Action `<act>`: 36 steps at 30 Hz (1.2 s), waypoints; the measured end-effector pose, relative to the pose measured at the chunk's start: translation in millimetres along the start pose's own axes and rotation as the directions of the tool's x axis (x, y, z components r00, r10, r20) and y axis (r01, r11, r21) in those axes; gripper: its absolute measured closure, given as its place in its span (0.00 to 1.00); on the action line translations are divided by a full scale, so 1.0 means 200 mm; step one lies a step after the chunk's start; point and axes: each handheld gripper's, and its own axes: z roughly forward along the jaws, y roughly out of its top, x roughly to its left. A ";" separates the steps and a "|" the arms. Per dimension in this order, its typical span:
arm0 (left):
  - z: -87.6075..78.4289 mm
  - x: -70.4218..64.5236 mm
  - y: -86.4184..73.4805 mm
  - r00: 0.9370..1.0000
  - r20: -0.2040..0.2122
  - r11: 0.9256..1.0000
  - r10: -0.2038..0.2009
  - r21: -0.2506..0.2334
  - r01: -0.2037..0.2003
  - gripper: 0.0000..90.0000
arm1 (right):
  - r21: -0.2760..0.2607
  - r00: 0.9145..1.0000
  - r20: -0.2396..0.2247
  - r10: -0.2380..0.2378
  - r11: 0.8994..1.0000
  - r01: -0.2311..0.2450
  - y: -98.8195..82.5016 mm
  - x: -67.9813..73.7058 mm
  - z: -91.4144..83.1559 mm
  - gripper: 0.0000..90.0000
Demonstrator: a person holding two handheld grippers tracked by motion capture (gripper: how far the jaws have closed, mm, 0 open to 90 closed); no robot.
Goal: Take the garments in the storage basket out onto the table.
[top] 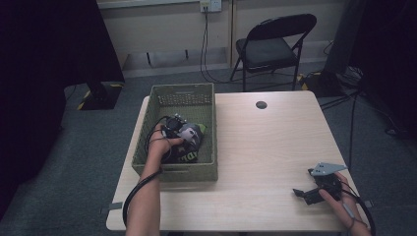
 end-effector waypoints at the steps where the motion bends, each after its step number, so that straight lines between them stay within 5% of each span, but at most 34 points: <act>1: -0.01 0.00 0.00 1.000 0.003 1.000 -0.011 -0.004 0.011 0.46 | 0.000 1.000 0.000 0.000 1.000 0.000 0.00 0.00 0.00 0.00; 8: -0.06 0.00 -0.02 0.997 0.013 0.996 -0.074 -0.046 0.075 0.58 | 0.000 1.000 0.000 0.000 1.000 0.000 0.00 0.00 0.00 0.00; 13: -0.13 0.02 -0.03 0.990 0.041 0.984 -0.133 -0.115 0.137 0.59 | 0.000 1.000 0.000 0.000 1.000 0.000 0.00 0.00 0.00 0.00; 25: -0.28 0.00 -0.04 0.989 0.060 0.963 -0.136 -0.225 0.146 0.59 | 0.000 1.000 0.000 0.000 1.000 0.000 0.00 0.00 0.00 0.00; 28: -0.31 0.00 -0.04 0.986 0.081 0.953 -0.146 -0.256 0.162 0.59 | 0.000 1.000 0.000 0.000 1.000 0.000 0.00 0.00 0.00 0.00; 36: -0.39 -0.03 -0.02 0.989 0.083 0.947 -0.122 -0.289 0.142 0.59 | 0.000 1.000 0.000 0.000 1.000 0.000 0.00 0.00 0.00 0.00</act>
